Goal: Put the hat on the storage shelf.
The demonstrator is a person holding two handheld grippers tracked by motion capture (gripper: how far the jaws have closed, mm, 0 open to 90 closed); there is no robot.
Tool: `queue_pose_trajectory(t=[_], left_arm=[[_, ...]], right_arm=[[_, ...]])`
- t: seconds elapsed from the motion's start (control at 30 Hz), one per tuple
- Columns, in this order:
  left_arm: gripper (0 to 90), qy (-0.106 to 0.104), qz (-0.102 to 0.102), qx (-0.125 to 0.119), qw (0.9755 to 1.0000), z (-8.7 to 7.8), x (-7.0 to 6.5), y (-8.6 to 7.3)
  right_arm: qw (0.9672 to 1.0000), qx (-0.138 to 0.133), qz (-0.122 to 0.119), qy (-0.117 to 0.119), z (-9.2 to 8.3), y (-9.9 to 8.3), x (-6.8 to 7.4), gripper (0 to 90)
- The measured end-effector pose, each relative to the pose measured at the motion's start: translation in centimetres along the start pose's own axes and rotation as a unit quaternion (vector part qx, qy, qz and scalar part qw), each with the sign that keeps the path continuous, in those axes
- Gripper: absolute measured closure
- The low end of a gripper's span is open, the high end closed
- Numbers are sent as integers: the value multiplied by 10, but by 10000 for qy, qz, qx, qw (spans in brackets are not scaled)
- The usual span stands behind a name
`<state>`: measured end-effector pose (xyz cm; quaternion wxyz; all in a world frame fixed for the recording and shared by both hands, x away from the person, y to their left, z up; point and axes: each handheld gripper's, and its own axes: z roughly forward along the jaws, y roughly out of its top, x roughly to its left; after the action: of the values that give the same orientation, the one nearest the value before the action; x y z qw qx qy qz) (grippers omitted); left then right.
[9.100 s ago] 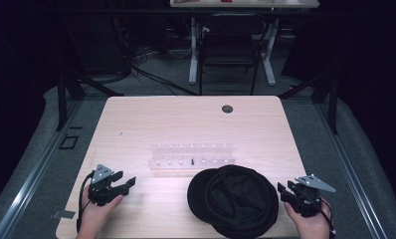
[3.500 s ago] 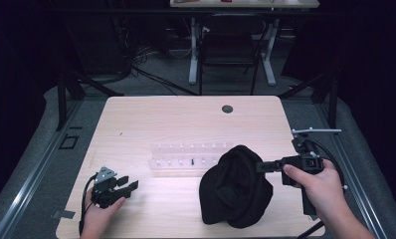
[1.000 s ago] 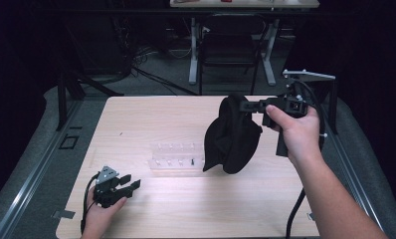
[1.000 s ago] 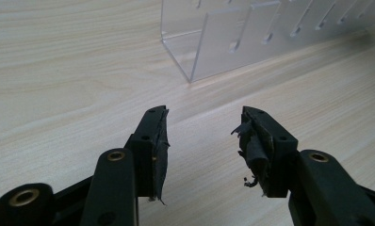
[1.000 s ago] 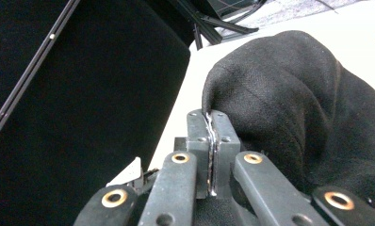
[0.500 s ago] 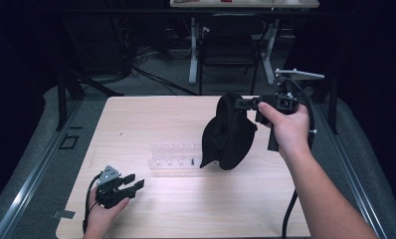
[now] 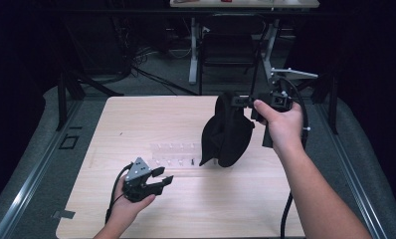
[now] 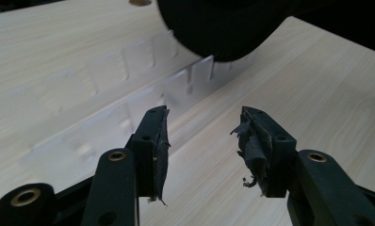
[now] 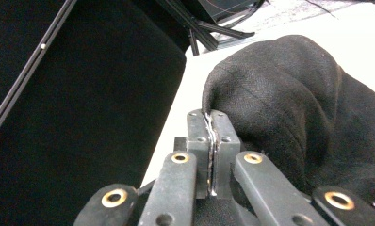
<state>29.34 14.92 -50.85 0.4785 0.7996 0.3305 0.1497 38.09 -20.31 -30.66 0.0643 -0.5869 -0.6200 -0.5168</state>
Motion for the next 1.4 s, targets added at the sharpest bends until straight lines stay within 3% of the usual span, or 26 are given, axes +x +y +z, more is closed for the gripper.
queue_pose_trajectory(t=[0.2, 0.57, 1.4], left_arm=[[540, -128, 69, -137, 9998, 12, -11, 16], [579, -177, 161, -182, 9995, 22, -17, 30], [658, -281, 190, -117, 9994, 39, -24, 35]], right_arm=[[9999, 42, -46, 111, 7, 0, 5, 889], [9998, 66, -82, 195, 16, -1, 12, 888], [9988, 177, -116, 439, 35, -7, 25, 886]])
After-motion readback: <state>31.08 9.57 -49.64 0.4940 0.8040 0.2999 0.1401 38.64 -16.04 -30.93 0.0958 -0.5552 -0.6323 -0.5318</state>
